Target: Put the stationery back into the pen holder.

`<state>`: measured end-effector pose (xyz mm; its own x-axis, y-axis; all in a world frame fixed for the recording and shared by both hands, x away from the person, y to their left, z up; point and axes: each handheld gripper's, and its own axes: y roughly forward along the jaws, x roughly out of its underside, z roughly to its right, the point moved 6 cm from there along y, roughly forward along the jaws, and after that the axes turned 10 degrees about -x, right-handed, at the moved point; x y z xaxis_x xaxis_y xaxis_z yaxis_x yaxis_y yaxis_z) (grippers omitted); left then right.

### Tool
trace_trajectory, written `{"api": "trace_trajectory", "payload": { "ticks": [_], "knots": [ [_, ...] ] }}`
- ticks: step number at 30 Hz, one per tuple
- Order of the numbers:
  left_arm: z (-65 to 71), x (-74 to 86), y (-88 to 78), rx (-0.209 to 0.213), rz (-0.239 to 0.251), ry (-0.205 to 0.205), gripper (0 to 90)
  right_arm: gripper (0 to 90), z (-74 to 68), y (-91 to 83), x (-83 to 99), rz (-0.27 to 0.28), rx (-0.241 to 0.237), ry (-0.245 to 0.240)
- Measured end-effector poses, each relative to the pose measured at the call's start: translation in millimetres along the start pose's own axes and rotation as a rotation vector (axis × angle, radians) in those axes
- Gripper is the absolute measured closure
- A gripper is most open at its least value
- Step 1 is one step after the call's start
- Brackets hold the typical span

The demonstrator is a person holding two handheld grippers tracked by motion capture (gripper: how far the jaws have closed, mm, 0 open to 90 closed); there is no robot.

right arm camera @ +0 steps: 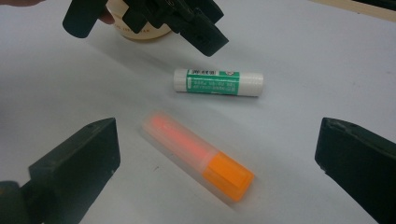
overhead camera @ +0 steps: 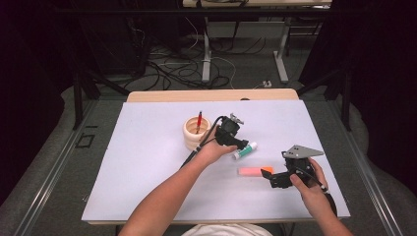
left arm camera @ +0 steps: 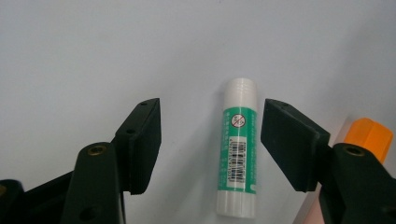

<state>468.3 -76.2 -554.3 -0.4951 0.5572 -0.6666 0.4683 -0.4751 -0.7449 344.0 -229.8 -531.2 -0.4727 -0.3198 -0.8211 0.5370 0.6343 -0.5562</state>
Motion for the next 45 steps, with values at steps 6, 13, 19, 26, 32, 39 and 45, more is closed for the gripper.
{"api": "trace_trajectory", "payload": {
  "ticks": [6,13,19,26,32,39,45],
  "knots": [
    [2.8,3.5,5.9,0.004,-0.027,0.001,42.6,0.0,-0.1,1.0,0.9,-0.003,-0.007,-0.001],
    [4.9,7.9,10.9,0.014,-0.072,0.008,46.6,0.0,1.4,0.7,1.1,-0.001,-0.011,0.002],
    [7.3,9.1,13.8,0.024,-0.084,0.012,49.7,0.0,2.4,0.5,2.0,-0.009,-0.011,0.005],
    [11.6,12.4,18.0,0.032,-0.113,0.025,51.6,0.0,2.1,0.3,2.2,-0.006,-0.014,0.015],
    [14.8,16.5,22.4,0.042,-0.142,0.021,53.8,0.0,2.4,0.3,2.7,-0.016,-0.019,0.008],
    [17.4,20.1,25.6,0.042,-0.193,0.062,63.4,0.0,2.2,0.8,2.8,-0.018,-0.023,0.002],
    [19.0,19.5,26.3,0.035,-0.198,0.069,65.0,0.0,2.7,0.8,3.0,-0.016,-0.022,0.005]
  ]
}}
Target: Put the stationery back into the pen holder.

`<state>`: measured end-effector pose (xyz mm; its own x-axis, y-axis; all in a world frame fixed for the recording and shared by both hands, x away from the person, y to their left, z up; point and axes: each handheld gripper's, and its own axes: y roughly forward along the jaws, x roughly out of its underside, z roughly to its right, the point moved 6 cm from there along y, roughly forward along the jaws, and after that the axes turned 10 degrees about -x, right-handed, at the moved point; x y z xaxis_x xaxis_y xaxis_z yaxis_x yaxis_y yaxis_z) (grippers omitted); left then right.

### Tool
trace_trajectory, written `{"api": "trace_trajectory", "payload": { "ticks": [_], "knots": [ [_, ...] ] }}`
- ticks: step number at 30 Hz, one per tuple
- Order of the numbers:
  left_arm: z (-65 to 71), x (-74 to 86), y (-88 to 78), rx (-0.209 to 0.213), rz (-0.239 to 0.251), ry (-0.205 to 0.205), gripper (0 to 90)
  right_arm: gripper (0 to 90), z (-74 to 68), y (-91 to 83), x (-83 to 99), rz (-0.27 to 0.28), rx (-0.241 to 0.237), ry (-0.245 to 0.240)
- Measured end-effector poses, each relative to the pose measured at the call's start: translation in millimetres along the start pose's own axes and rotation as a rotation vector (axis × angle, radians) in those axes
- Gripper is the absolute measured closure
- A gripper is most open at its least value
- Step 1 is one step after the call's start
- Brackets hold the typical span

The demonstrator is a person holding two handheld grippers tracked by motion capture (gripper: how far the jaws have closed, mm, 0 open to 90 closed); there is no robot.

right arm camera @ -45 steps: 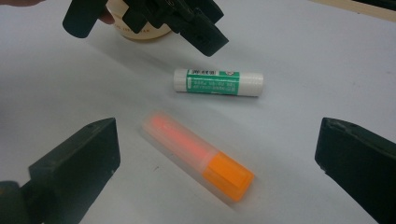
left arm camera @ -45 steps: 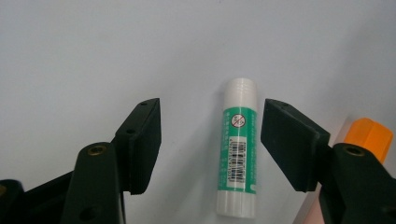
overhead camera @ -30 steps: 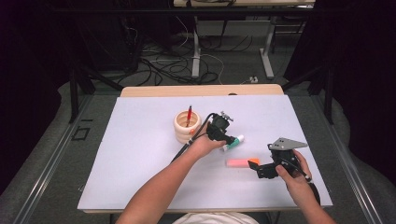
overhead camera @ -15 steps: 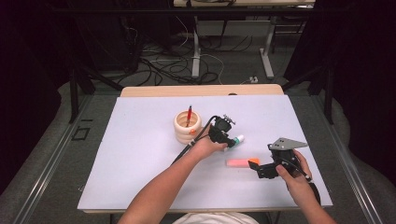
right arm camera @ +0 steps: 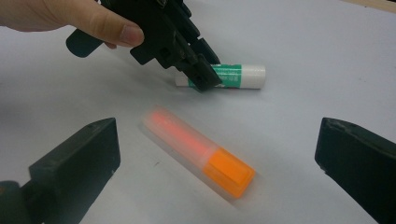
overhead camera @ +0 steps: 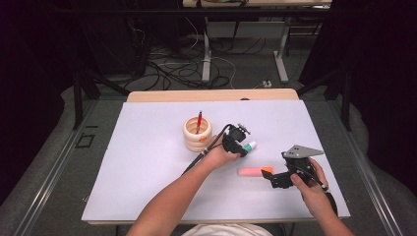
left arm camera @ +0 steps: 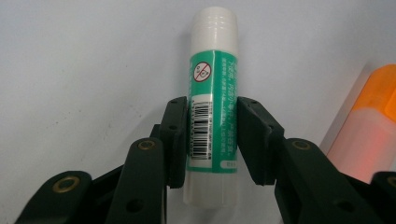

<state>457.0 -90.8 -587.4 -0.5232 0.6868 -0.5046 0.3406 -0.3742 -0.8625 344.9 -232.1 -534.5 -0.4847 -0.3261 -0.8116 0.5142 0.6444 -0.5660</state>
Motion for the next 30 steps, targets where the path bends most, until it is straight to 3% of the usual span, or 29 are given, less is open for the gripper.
{"api": "trace_trajectory", "payload": {
  "ticks": [14,20,26,30],
  "knots": [
    [0.1,-0.3,0.3,0.001,0.001,-0.011,65.7,0.0,1.0,0.0,0.0,0.002,0.000,-0.001],
    [-0.9,-0.1,-0.7,0.002,0.002,-0.048,65.9,0.0,0.7,-1.1,0.2,0.000,-0.007,0.006],
    [-1.8,-6.1,-10.7,0.015,0.068,-0.087,65.9,0.1,1.9,-0.8,0.5,0.001,-0.002,0.002],
    [-4.5,-8.2,-20.1,0.005,0.093,-0.079,65.9,0.1,1.1,-1.2,0.4,0.005,-0.003,0.008]
  ]
}}
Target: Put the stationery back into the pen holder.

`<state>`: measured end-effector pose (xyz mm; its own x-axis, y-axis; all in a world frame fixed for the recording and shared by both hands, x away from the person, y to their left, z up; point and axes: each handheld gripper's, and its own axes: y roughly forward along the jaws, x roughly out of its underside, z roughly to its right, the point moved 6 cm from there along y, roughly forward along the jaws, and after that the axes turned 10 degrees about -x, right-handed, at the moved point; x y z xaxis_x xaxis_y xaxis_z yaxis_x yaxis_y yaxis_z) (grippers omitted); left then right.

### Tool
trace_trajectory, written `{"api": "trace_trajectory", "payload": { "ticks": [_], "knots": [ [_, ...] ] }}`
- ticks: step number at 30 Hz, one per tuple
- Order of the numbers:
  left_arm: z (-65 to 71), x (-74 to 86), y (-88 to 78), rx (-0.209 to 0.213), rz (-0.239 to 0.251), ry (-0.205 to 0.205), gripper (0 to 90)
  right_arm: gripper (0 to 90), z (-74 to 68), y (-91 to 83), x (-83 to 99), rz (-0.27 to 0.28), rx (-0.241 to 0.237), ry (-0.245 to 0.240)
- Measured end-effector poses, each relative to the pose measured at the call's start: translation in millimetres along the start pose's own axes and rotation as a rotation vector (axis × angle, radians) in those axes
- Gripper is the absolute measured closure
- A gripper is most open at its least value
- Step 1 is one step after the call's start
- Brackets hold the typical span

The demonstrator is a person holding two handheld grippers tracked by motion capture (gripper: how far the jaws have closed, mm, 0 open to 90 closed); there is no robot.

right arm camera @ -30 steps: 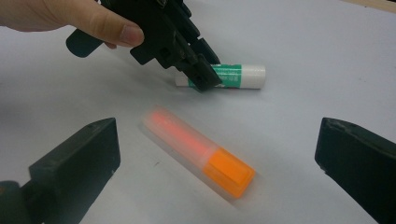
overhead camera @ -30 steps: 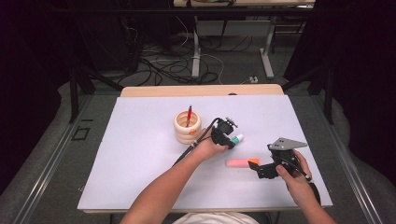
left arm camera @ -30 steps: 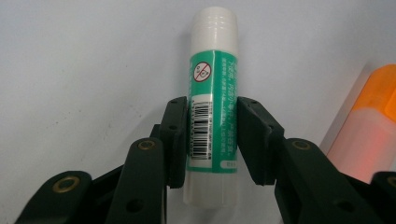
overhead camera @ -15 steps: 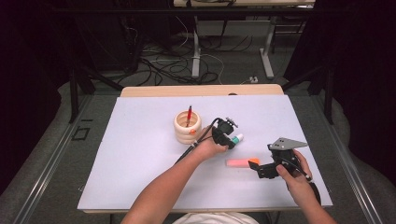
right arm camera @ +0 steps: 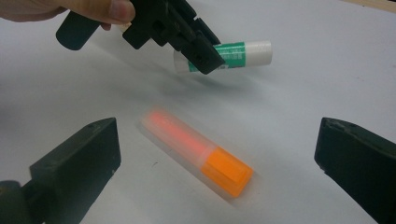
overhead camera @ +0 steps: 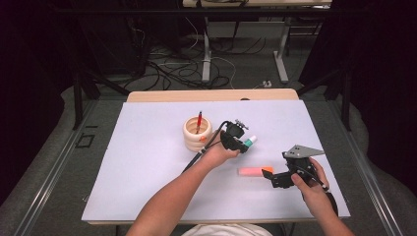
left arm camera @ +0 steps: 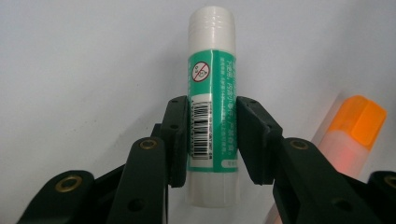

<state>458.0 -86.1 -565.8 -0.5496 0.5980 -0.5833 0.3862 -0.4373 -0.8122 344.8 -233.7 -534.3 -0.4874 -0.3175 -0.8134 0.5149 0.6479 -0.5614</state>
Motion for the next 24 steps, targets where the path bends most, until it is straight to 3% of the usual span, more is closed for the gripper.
{"api": "trace_trajectory", "payload": {
  "ticks": [12,20,24],
  "knots": [
    [-7.6,-10.2,-33.1,-0.009,0.112,-0.025,65.8,0.1,0.8,-0.4,0.1,-0.001,0.001,-0.004],
    [-21.8,-11.6,-59.0,-0.020,0.170,-0.045,65.8,0.1,1.5,-0.7,0.1,0.009,0.008,0.001],
    [-31.8,-9.4,-70.1,-0.028,0.202,-0.077,65.8,0.1,1.9,-1.2,0.7,0.002,0.013,0.002]
  ]
}}
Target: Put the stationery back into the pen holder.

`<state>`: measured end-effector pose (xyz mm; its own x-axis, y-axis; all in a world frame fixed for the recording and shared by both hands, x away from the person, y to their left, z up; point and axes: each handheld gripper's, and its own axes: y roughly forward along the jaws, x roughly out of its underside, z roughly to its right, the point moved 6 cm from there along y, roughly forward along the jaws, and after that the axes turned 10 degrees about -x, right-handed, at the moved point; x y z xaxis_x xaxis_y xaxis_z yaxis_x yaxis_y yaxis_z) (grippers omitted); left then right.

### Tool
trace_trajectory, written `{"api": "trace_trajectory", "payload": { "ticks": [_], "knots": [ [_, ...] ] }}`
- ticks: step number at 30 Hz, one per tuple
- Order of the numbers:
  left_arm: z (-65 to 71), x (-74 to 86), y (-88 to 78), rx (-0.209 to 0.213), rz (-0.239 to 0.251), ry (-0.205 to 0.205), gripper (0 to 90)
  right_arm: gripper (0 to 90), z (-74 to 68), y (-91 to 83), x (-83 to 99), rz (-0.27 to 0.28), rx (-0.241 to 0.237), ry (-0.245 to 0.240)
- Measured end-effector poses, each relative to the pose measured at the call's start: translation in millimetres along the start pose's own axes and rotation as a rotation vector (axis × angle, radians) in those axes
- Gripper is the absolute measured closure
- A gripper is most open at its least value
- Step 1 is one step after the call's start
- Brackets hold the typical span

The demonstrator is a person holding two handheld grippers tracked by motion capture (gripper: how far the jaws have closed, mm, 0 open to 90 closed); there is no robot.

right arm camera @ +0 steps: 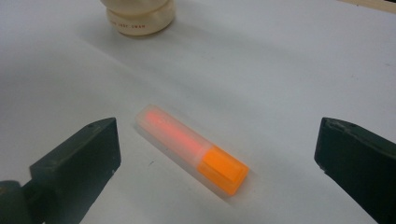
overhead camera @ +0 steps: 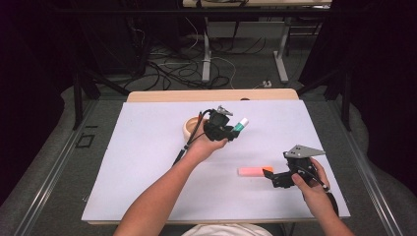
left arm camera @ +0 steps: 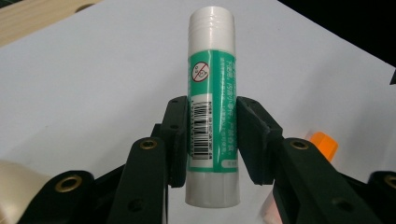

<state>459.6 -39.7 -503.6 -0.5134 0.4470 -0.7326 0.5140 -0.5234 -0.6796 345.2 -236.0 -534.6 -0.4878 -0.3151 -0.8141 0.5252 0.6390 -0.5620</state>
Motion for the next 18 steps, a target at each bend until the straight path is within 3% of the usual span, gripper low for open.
{"api": "trace_trajectory", "payload": {
  "ticks": [13,18],
  "knots": [
    [-34.3,3.7,-26.3,-0.046,0.086,-0.059,65.8,0.1,-0.1,1.5,0.9,-0.003,0.008,0.005],
    [-49.5,6.7,-35.2,-0.064,0.112,-0.060,65.8,0.1,-0.4,1.0,1.7,-0.018,-0.001,0.001]
  ]
}}
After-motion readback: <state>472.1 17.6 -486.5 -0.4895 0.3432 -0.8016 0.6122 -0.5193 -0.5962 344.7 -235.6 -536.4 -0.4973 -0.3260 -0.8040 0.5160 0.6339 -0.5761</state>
